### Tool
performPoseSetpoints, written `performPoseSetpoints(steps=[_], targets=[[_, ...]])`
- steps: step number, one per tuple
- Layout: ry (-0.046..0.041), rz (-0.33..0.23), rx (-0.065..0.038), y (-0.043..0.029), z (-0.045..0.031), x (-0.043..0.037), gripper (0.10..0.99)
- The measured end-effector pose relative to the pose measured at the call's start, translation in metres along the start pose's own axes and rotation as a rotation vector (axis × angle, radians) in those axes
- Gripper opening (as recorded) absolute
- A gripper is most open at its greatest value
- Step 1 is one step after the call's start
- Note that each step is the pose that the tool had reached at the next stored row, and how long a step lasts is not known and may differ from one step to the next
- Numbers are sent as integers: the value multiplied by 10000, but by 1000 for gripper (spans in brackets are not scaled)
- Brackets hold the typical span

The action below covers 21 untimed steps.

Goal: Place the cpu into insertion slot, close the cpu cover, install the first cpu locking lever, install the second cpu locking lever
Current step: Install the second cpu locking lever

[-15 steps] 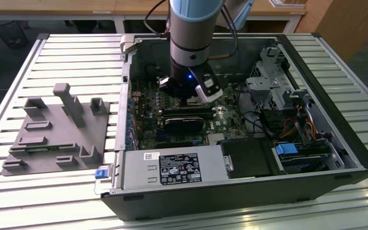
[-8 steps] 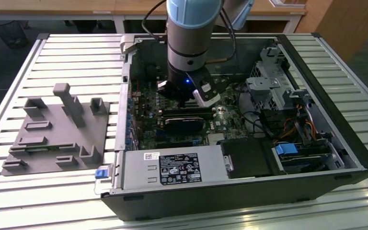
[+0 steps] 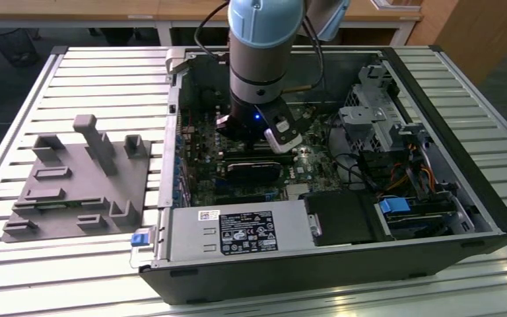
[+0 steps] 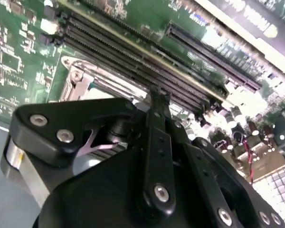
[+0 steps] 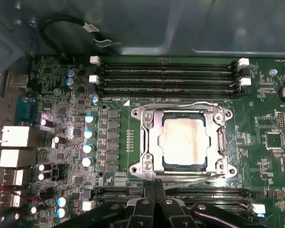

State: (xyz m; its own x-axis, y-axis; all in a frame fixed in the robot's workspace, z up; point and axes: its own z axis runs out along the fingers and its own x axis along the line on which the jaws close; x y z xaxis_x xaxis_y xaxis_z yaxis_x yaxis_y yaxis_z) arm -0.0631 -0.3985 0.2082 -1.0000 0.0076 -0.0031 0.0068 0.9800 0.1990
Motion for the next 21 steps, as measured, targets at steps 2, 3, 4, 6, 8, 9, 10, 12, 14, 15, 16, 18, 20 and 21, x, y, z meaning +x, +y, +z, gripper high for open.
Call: performPoseSetpoints(steps=[2, 3, 4, 6, 8, 9, 10, 12, 14, 15, 16, 18, 20, 21], targets=[[0, -1, -81, -31, -5, 8, 106], [1, 2, -116, -38, -7, 18, 106], [1, 2, -145, -39, -7, 29, 106], [0, 0, -205, -40, -5, 62, 106], [-2, 0, -254, -42, 8, 74, 106], [-2, 0, -277, -43, 14, 74, 106], [-3, 0, -292, -44, 17, 75, 106], [-2, 1, -309, -45, 21, 75, 106], [-1, 1, -322, -47, 26, 75, 106], [-1, 2, -331, -47, 29, 75, 106], [-1, 2, -339, -48, 31, 75, 106], [-1, 3, -365, -49, 40, 75, 106], [-1, 3, -405, -51, 52, 75, 106], [-2, 3, -417, -52, 58, 75, 106]])
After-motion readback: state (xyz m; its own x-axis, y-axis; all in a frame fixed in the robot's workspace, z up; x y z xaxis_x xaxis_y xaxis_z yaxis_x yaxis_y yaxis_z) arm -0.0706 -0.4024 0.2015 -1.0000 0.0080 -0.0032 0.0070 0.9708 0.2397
